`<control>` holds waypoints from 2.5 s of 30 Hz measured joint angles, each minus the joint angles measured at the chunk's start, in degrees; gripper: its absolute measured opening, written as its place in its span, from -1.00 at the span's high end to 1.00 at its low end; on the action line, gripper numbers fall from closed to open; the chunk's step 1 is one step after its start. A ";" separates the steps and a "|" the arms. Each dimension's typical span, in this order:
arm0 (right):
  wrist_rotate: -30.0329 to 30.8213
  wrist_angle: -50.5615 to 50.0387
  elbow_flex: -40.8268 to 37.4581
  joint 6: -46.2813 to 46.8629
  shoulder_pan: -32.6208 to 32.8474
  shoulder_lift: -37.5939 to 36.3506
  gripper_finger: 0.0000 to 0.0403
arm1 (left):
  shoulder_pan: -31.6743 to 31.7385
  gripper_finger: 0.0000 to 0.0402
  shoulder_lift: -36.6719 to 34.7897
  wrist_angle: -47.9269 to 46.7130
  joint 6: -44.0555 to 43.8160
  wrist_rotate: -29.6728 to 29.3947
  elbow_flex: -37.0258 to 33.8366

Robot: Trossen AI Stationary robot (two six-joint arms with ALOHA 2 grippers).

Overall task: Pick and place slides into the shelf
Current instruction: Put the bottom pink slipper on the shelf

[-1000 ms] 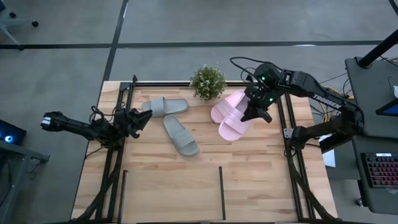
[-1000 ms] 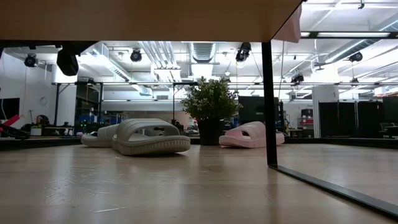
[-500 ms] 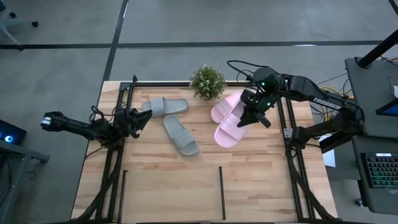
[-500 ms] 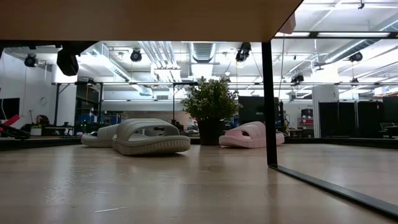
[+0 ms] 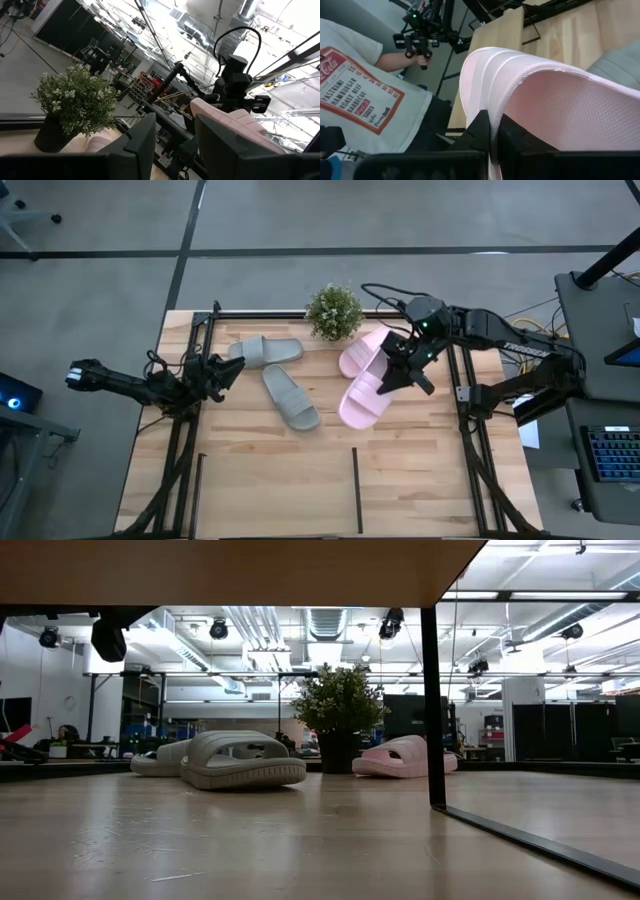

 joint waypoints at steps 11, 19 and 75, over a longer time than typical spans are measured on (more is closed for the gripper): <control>2.84 7.73 0.00 3.93 5.28 0.00 0.96 | 0.00 0.39 0.03 0.00 0.00 0.00 0.00; 3.11 12.98 0.02 7.16 8.28 2.09 0.96 | 0.00 0.39 0.05 0.00 0.02 0.02 0.00; 2.32 -6.45 38.62 3.54 27.09 40.10 0.96 | 0.01 0.39 -0.07 0.03 -0.33 2.69 -0.02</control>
